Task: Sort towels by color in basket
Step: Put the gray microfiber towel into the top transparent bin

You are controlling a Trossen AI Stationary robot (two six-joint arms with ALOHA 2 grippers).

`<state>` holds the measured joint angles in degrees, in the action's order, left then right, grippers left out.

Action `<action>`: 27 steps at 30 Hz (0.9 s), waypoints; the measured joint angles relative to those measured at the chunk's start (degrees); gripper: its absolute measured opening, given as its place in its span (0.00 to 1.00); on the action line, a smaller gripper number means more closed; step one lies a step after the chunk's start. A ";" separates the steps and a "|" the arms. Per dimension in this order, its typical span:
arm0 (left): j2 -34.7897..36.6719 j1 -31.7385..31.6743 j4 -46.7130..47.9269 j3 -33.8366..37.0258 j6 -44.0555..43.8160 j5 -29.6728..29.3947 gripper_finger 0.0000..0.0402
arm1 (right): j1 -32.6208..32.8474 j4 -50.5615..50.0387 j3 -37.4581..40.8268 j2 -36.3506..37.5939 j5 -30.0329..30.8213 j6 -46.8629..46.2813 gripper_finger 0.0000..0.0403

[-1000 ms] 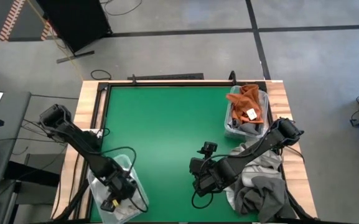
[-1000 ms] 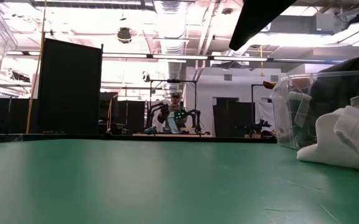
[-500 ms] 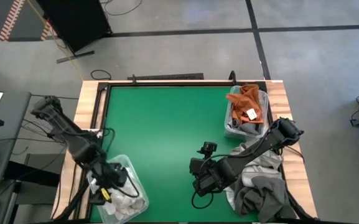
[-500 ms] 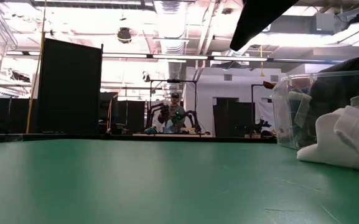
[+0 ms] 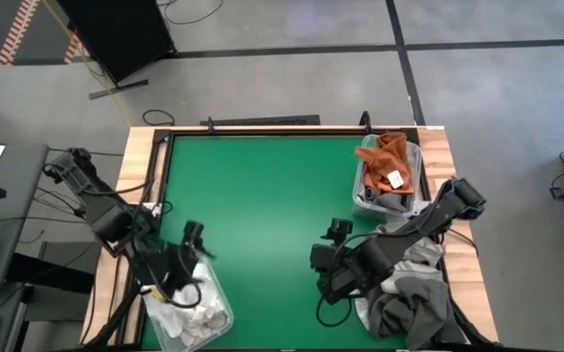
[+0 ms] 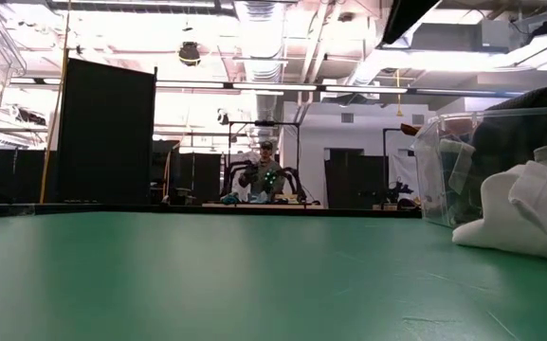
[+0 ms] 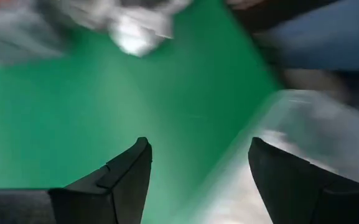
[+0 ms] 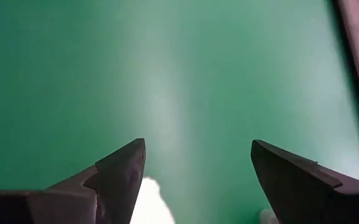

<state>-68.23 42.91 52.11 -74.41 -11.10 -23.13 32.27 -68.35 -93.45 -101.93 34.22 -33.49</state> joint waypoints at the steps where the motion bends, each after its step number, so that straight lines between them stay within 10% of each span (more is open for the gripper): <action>1: -0.16 -0.43 -0.05 0.00 2.12 -3.29 0.63 | 0.04 -0.66 0.00 0.39 -1.33 -0.44 0.81; 11: -3.09 -11.28 -11.79 5.21 17.62 -9.14 0.63 | 3.25 -15.61 -0.02 2.58 -19.10 -13.52 0.81; 27: -19.03 -30.28 -38.13 9.99 34.39 13.33 0.63 | 14.34 -21.66 -0.02 2.76 -30.02 -36.60 0.81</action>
<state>-87.26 12.62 13.98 -64.42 23.29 -9.79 46.61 -90.01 -93.47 -99.18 4.21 -70.09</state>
